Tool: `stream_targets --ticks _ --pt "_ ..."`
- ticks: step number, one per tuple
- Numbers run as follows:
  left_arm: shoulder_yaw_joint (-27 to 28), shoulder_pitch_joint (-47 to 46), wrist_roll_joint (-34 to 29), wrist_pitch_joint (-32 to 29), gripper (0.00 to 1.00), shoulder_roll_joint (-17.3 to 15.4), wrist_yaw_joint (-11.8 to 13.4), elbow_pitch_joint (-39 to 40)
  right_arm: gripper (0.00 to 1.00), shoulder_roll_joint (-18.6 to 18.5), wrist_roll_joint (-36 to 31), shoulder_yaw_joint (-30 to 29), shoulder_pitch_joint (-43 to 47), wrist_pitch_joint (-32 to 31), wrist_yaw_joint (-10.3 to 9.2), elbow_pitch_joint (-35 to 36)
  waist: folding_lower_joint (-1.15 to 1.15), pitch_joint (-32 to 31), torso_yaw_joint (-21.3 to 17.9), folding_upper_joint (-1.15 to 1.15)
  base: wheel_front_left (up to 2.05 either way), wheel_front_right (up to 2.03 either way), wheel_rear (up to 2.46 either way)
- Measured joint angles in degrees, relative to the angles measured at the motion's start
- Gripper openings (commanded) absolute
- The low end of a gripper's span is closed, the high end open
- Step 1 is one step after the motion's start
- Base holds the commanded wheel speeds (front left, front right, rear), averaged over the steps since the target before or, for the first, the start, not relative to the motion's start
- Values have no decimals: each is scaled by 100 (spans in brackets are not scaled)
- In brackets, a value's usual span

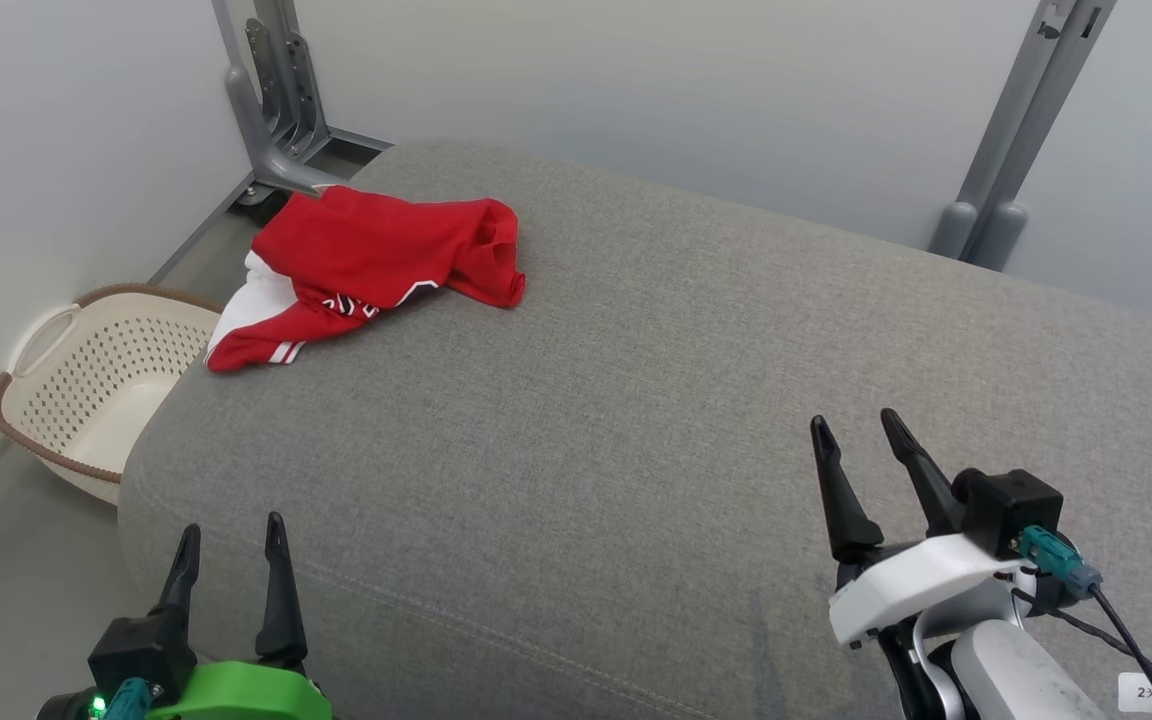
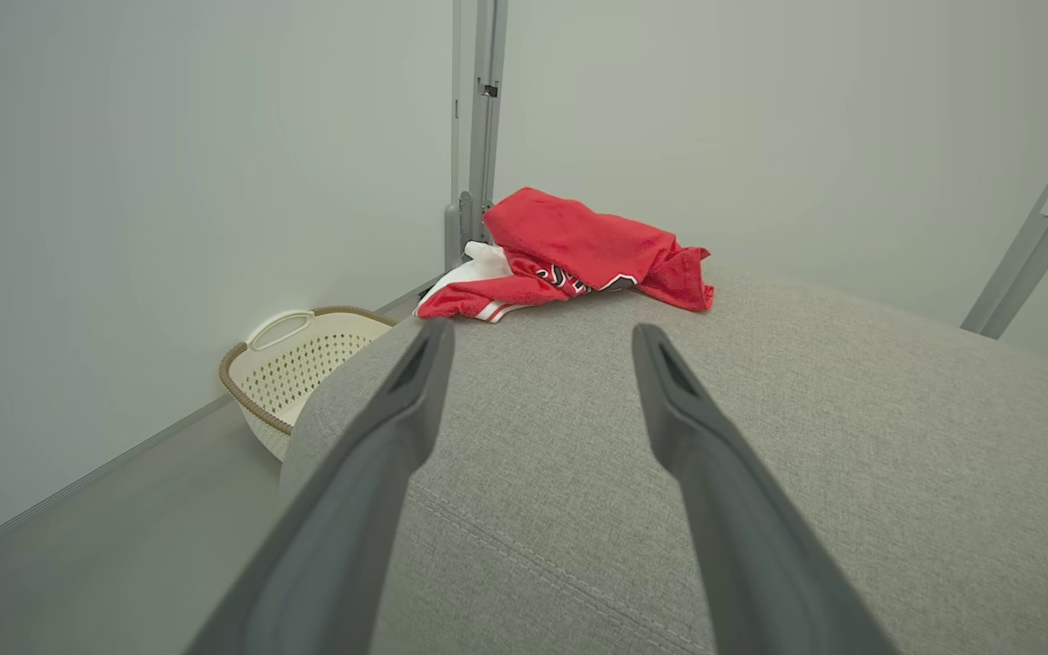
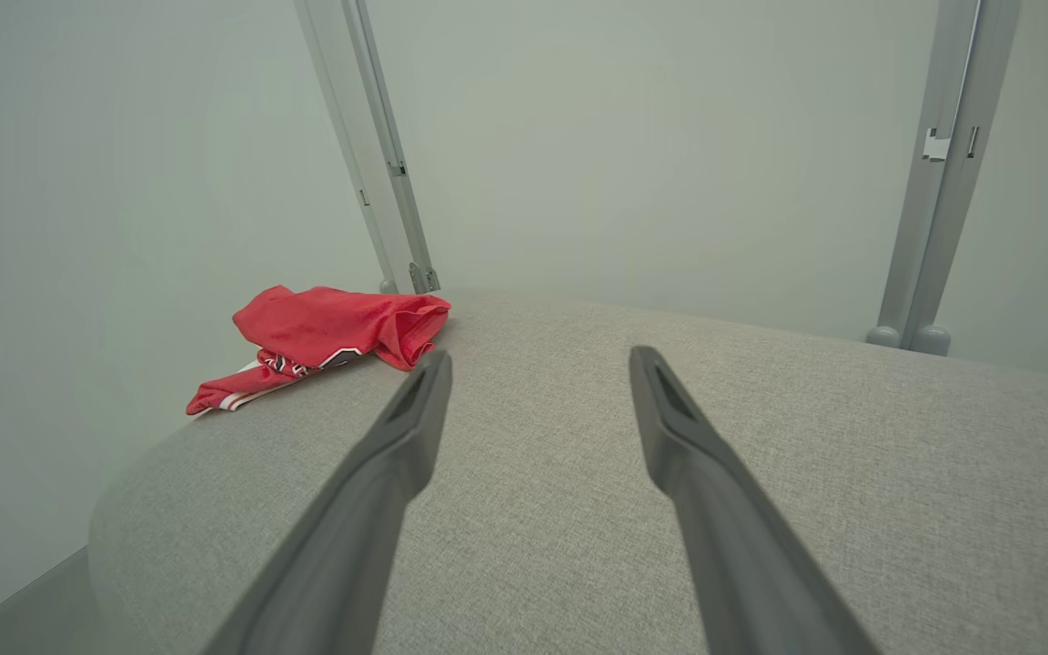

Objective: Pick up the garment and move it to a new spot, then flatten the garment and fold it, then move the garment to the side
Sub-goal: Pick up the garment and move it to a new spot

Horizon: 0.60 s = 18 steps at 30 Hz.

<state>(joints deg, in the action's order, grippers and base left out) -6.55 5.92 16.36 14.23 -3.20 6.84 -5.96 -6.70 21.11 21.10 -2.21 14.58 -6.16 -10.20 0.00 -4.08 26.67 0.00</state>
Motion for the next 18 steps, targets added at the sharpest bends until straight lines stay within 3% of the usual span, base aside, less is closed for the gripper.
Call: stream_targets --ticks 11,18 --pt "-127 -81 -104 -11 100 -3 24 3 100 -18 -66 -34 2 -26 -9 9 0 87 -80 0 0 0 0" --pt "-143 -964 -177 -163 100 -67 23 -107 100 -124 -218 -36 -65 -194 -46 178 0 295 -170 0 0 0 0"
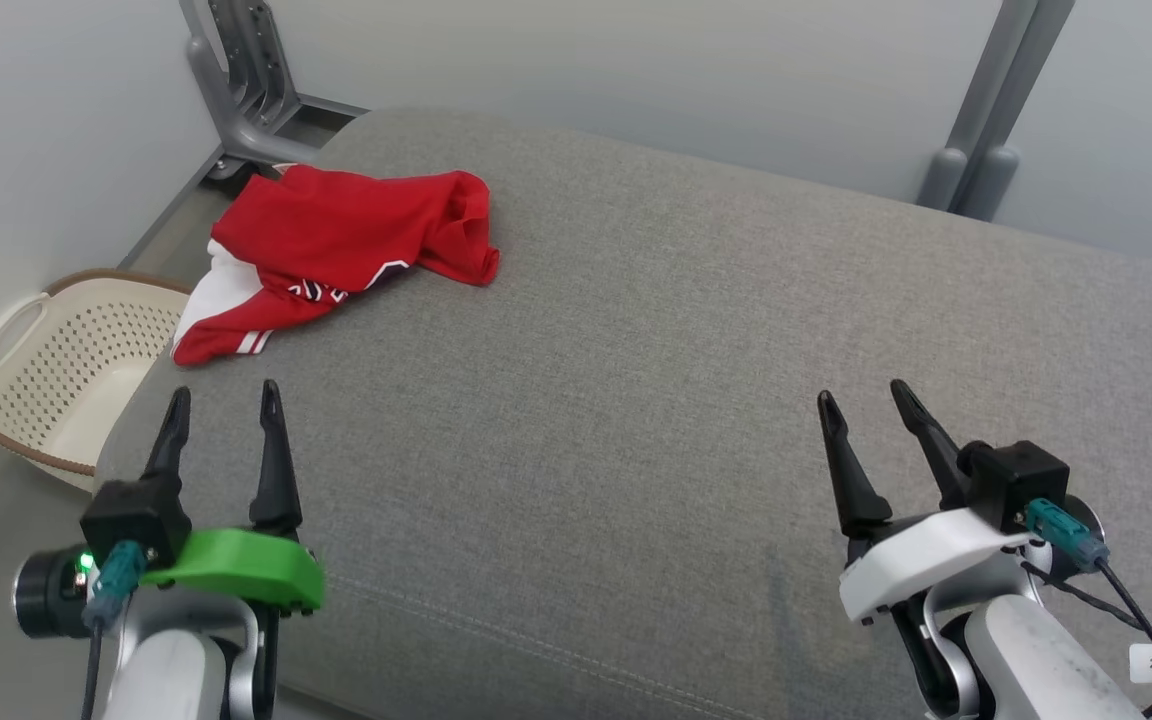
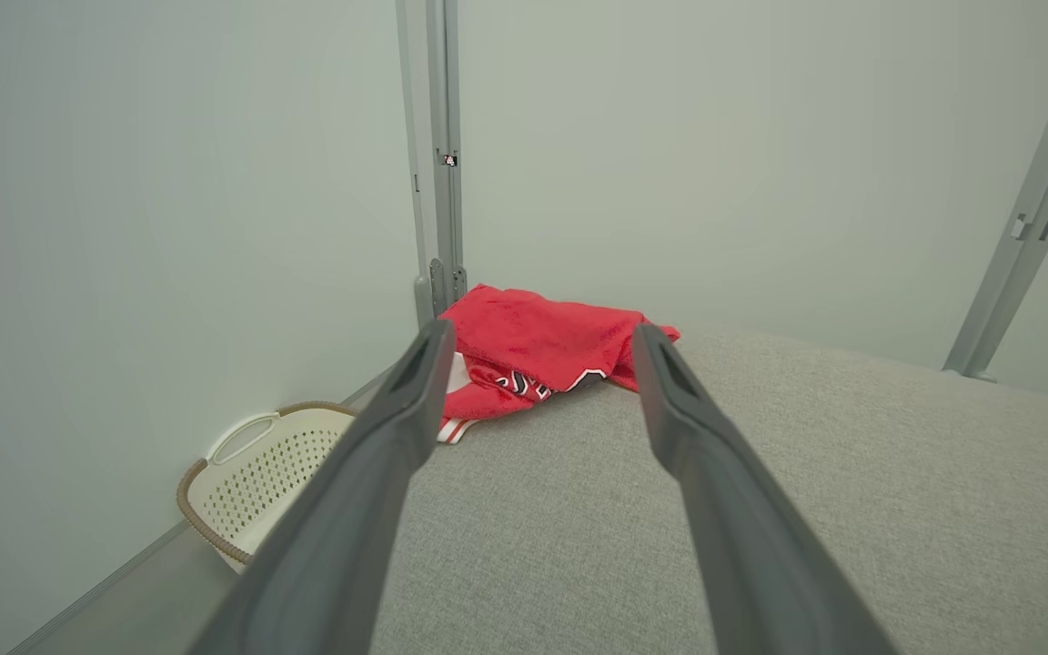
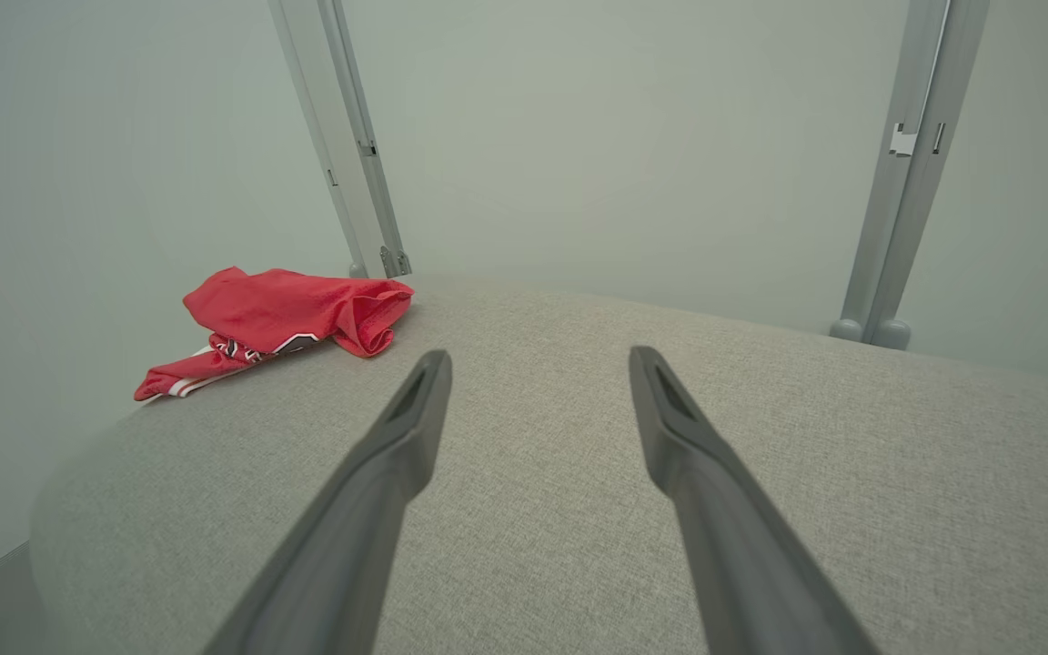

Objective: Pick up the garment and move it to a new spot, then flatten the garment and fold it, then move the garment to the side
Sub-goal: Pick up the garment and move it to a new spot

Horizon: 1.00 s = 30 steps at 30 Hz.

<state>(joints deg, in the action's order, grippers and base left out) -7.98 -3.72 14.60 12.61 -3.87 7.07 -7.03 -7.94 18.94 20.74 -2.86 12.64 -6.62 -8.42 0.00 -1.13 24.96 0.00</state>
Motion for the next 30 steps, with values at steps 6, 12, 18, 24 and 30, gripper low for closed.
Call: stream_targets --ticks 6,12,18,24,30 --pt "141 -1174 -45 -371 100 -46 0 -555 100 -186 -212 15 -308 -266 -1 271 0 373 -162 0 0 0 0" --pt "461 -2242 69 -781 100 -60 0 -1155 100 -347 -393 27 -628 -471 -1 567 0 744 -427 0 0 0 0" --pt "732 -3077 134 -1125 100 -179 1 -1766 100 -543 -565 -20 -866 -658 -2 917 0 1126 -811 0 0 0 0" --pt "869 -3628 134 -1495 100 -357 0 -2335 100 -701 -643 -118 -1023 -823 -3 1273 0 1545 -1234 0 0 0 0" --pt "942 -4234 134 -1790 100 -514 1 -2731 100 -850 -684 -268 -1174 -916 -3 1577 0 2028 -1617 0 0 0 0"
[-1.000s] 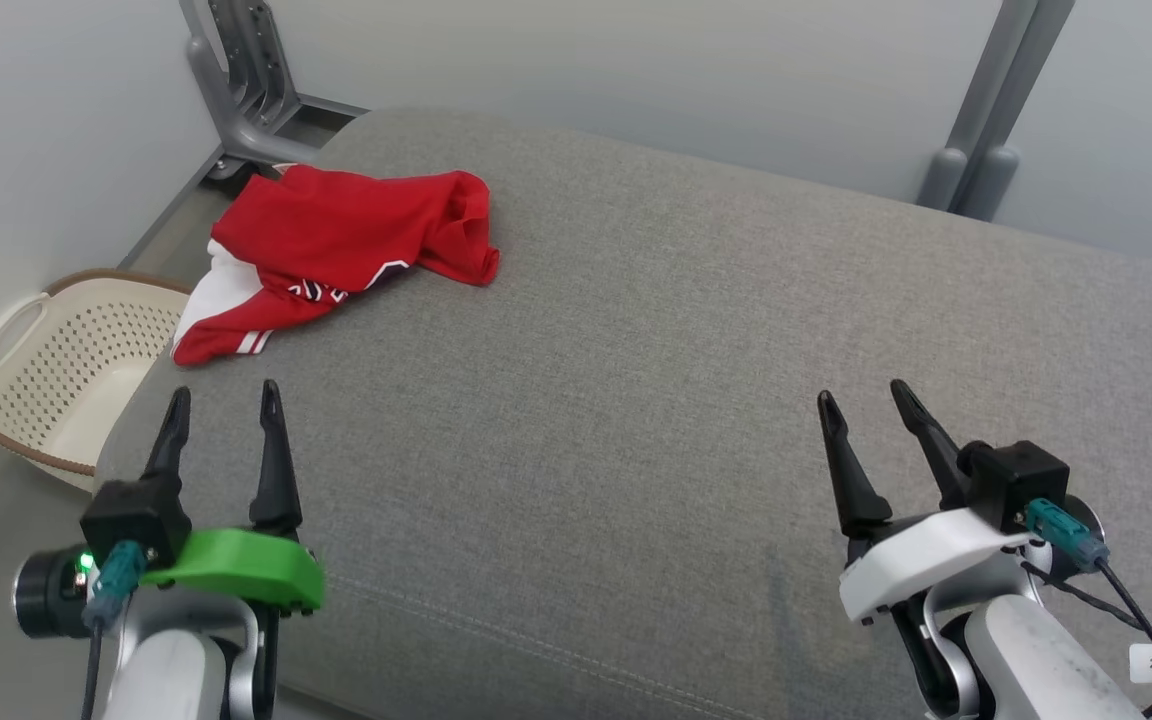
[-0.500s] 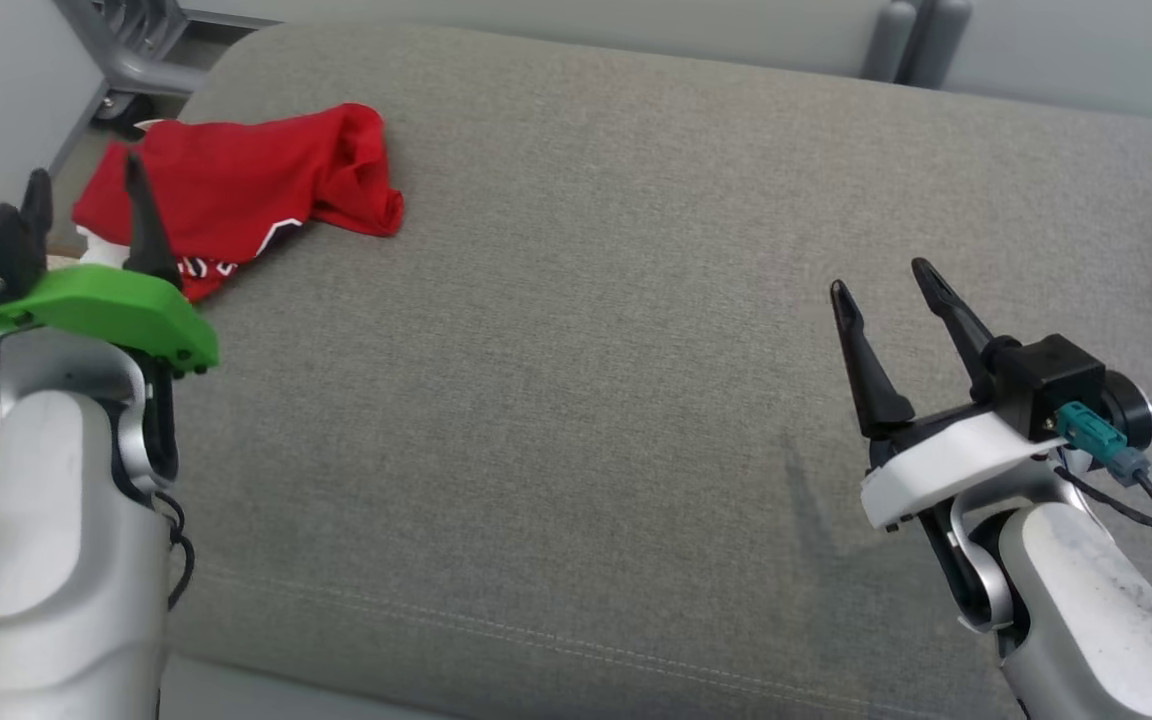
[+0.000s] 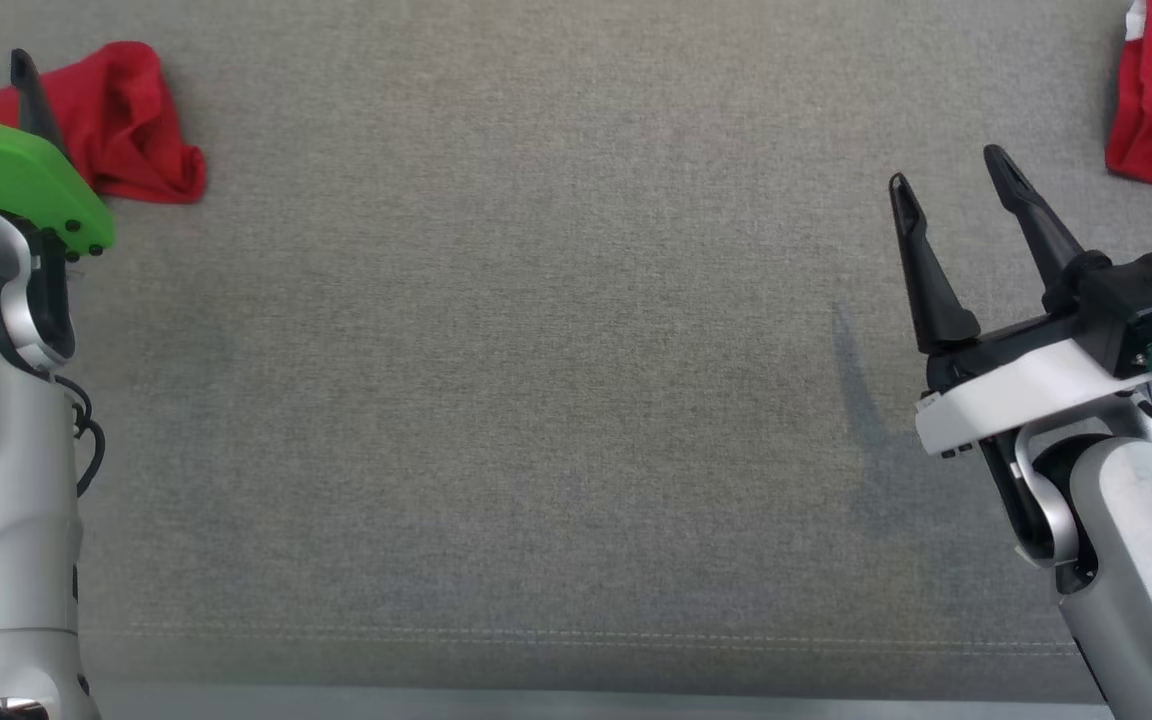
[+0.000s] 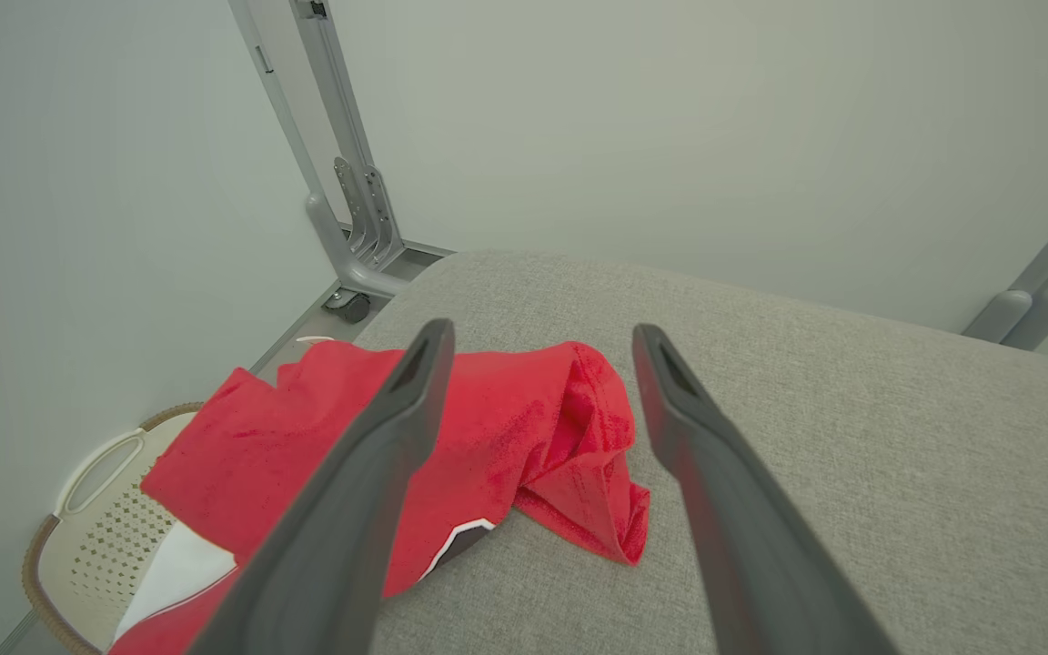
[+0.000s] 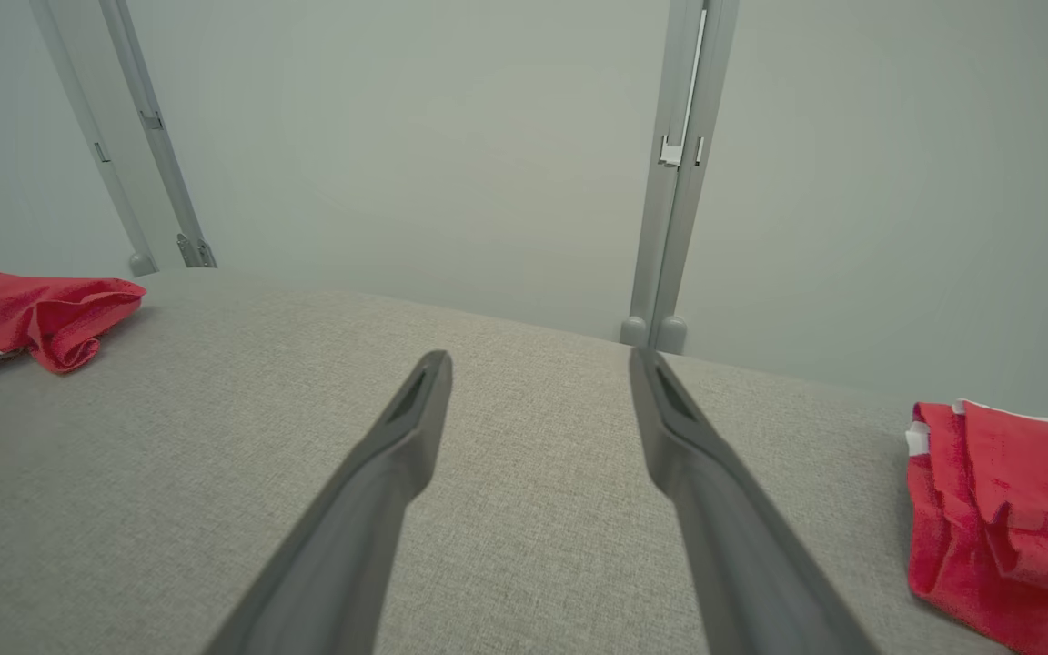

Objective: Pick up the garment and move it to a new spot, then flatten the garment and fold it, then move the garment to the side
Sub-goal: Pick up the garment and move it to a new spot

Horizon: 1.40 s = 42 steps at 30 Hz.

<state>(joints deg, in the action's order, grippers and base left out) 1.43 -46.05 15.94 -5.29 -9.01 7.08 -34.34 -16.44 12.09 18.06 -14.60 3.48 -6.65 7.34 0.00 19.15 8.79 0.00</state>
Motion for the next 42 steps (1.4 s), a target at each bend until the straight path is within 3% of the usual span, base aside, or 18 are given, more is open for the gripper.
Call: stream_targets --ticks 10,27,29,30,31,42 --pt "-183 -446 -130 -157 100 187 0 -912 100 -115 -54 -197 -99 -1 -1 164 -1 750 -409 0 0 0 0" --pt "526 -845 -738 156 100 -79 0 -1949 100 -154 -54 -168 -137 -59 2 328 -1 1038 -658 0 0 0 0" --pt "537 -896 -764 190 21 -56 0 -2053 100 -177 -54 -200 -137 -59 2 335 -1 1052 -671 0 0 0 0" --pt "535 -918 -769 219 6 -38 0 -2082 100 -183 -54 -210 -137 -59 2 335 -1 1057 -675 0 0 0 0" --pt "531 -926 -790 291 0 -25 0 -2087 100 -182 -54 -216 -137 -59 2 335 -1 1059 -677 0 0 0 0" --pt "461 -1062 -1026 883 0 182 0 -2292 100 -76 -36 -328 -133 94 0 171 0 864 -555 0 0 0 0"
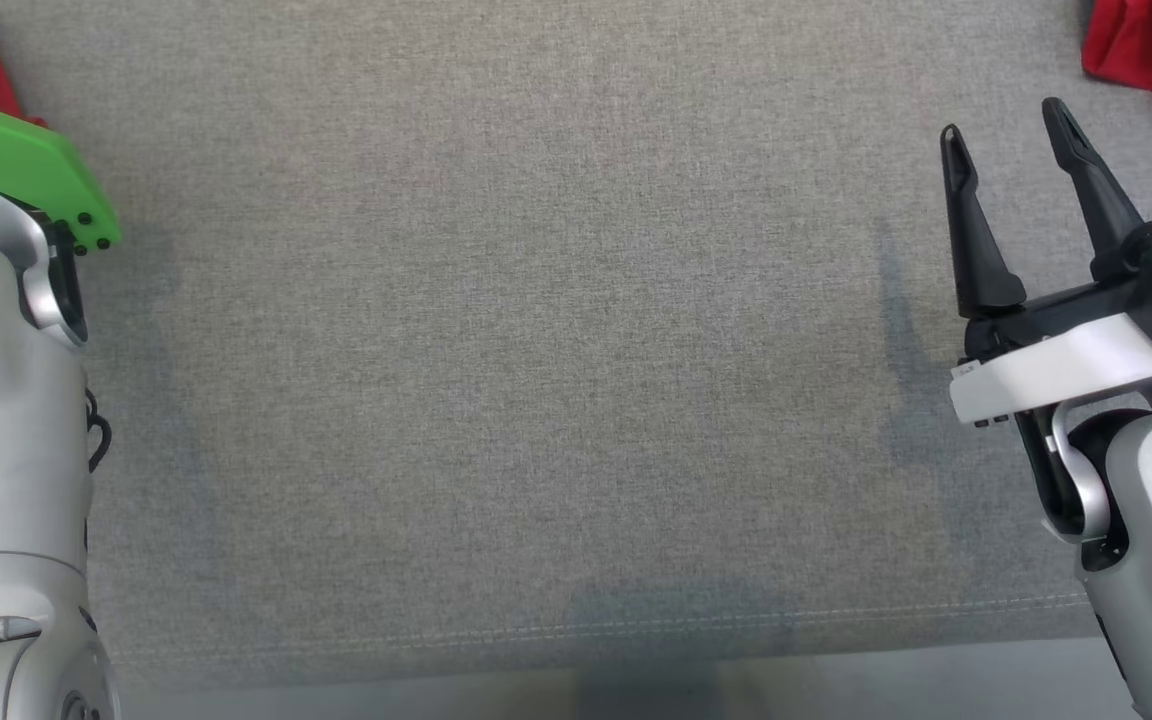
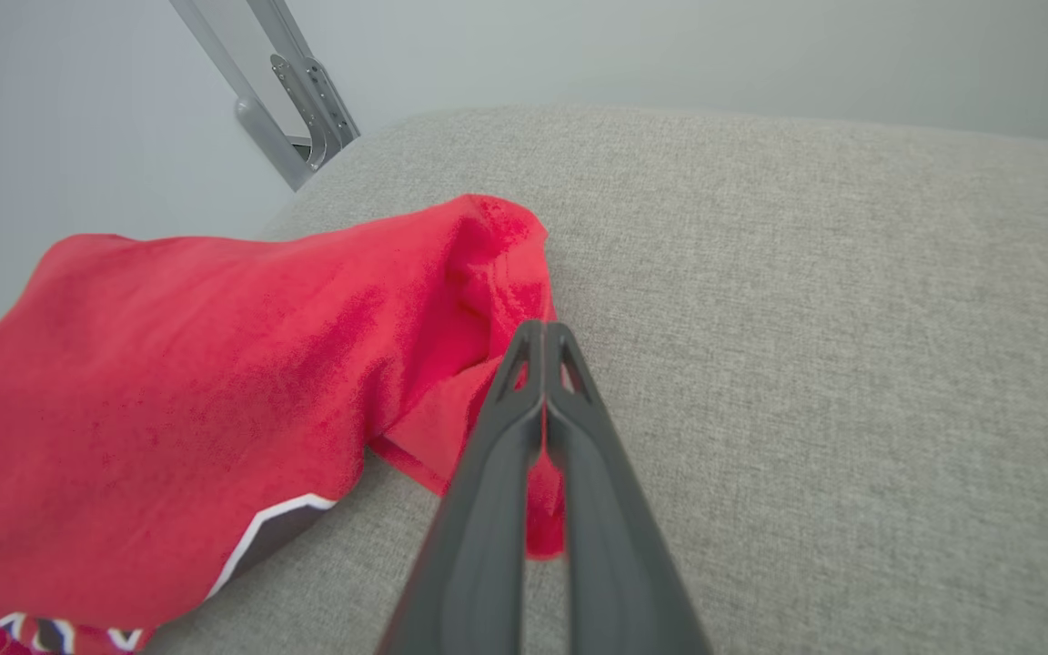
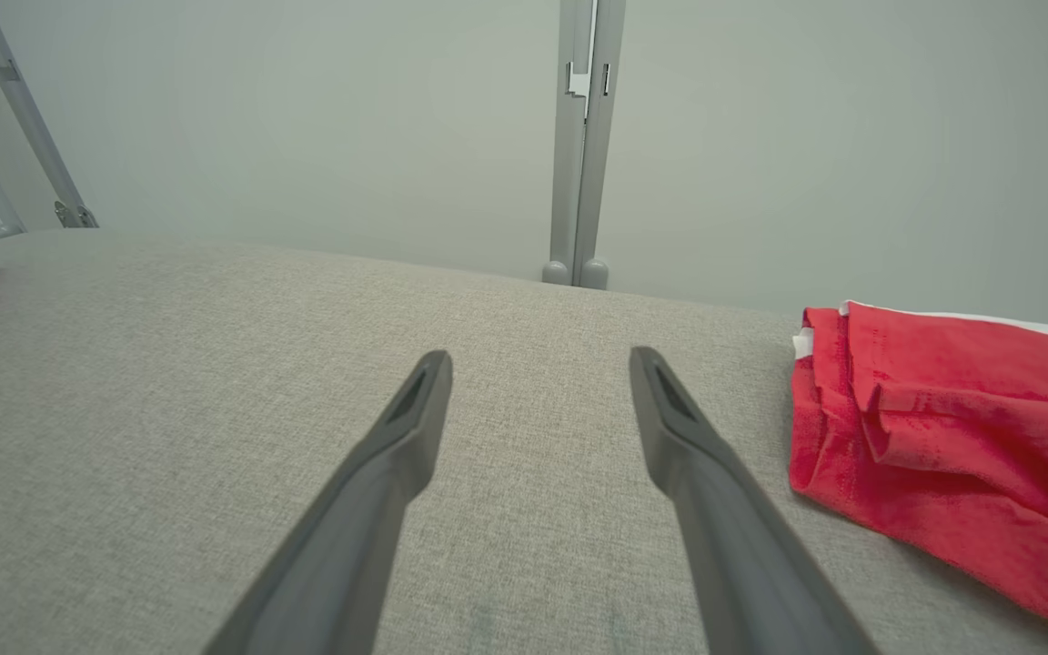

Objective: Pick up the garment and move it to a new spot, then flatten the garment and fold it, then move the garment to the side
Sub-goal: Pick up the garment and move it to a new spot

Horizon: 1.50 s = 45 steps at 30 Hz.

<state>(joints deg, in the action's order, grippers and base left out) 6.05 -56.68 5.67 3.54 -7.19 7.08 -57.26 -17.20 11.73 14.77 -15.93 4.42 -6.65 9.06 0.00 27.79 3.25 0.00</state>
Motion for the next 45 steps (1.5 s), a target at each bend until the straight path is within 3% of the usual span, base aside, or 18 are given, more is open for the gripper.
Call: stream_targets --ticks 8,13,25,35,36,37,39,41,45 --pt "-90 -2 2 561 0 90 -2 21 100 190 146 25 24 194 0 -304 0 -306 86 0 0 0 0" --pt "-260 0 -11 957 0 201 -152 43 100 300 202 62 160 318 0 -599 0 -671 123 0 0 0 0" --pt "-601 4 -44 1070 0 505 -511 348 100 476 301 192 470 445 0 -971 1 -1558 4 0 0 0 0" --pt "-817 123 -5 1088 0 646 -691 644 100 472 356 31 669 469 -1 -970 1 -1894 -152 0 0 0 0" --pt "-825 174 22 1088 6 645 -703 653 100 470 356 24 684 469 -2 -968 1 -1899 -138 0 0 0 0" --pt "-840 232 27 1088 38 644 -710 657 100 471 356 20 688 469 -2 -968 1 -1900 -121 0 0 0 0" --pt "-895 369 30 1088 60 643 -753 676 100 471 356 10 688 470 -2 -962 1 -1901 -86 0 0 0 0" --pt "-951 508 89 1088 97 644 -767 726 100 471 356 2 691 471 -2 -960 0 -1906 -50 0 0 0 0" --pt "-1022 794 130 1088 100 643 -818 956 100 472 356 -7 706 505 -3 -973 1 -1947 10 0 0 0 0"
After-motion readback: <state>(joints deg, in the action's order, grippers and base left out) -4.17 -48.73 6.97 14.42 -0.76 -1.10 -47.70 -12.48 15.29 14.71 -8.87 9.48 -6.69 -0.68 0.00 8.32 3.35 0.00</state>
